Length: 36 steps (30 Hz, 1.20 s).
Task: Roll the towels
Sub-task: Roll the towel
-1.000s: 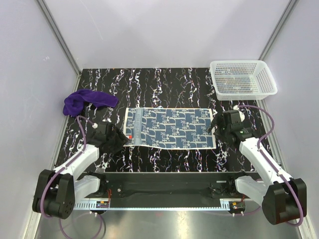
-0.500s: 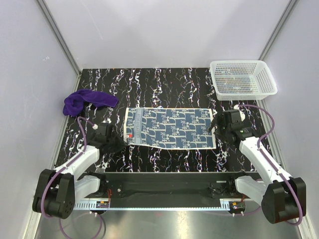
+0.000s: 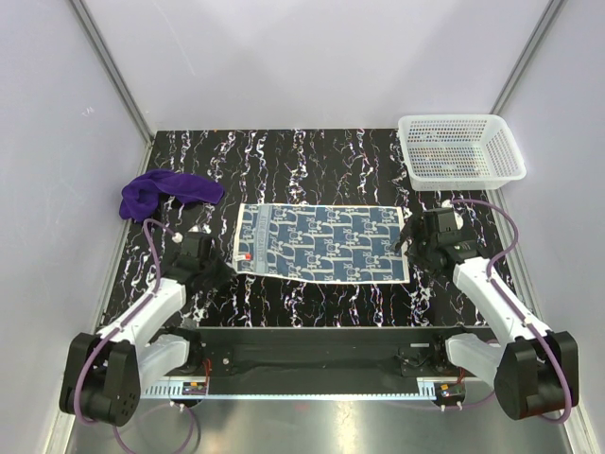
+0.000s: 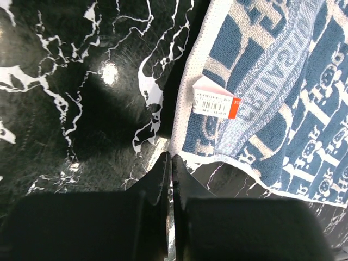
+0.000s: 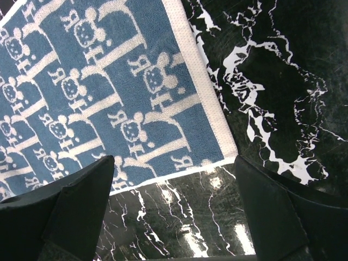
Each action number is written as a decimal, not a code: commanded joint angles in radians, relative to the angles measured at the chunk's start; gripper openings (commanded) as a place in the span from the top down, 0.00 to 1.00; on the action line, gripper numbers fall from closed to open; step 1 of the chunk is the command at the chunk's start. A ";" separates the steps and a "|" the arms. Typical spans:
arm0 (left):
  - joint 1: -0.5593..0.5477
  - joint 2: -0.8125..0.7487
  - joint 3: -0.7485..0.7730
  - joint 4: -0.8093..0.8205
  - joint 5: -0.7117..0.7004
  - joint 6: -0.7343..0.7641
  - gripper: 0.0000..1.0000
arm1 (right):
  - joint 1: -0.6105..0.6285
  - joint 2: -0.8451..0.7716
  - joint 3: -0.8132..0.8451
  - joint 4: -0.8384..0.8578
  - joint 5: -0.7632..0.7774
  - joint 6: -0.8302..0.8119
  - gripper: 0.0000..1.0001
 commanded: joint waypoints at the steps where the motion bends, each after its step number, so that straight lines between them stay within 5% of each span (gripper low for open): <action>1: 0.007 -0.019 0.062 -0.046 -0.042 0.039 1.00 | -0.008 0.009 0.022 0.002 -0.032 0.001 0.02; 18: 0.044 -0.099 0.086 -0.133 -0.045 0.075 1.00 | -0.010 0.065 -0.098 -0.045 -0.052 0.176 0.17; 27: 0.055 -0.124 0.066 -0.141 -0.042 0.080 1.00 | -0.010 0.093 -0.148 0.000 -0.052 0.201 0.37; 36: 0.061 -0.113 0.078 -0.144 -0.044 0.088 1.00 | -0.010 0.117 -0.155 0.026 -0.018 0.204 0.42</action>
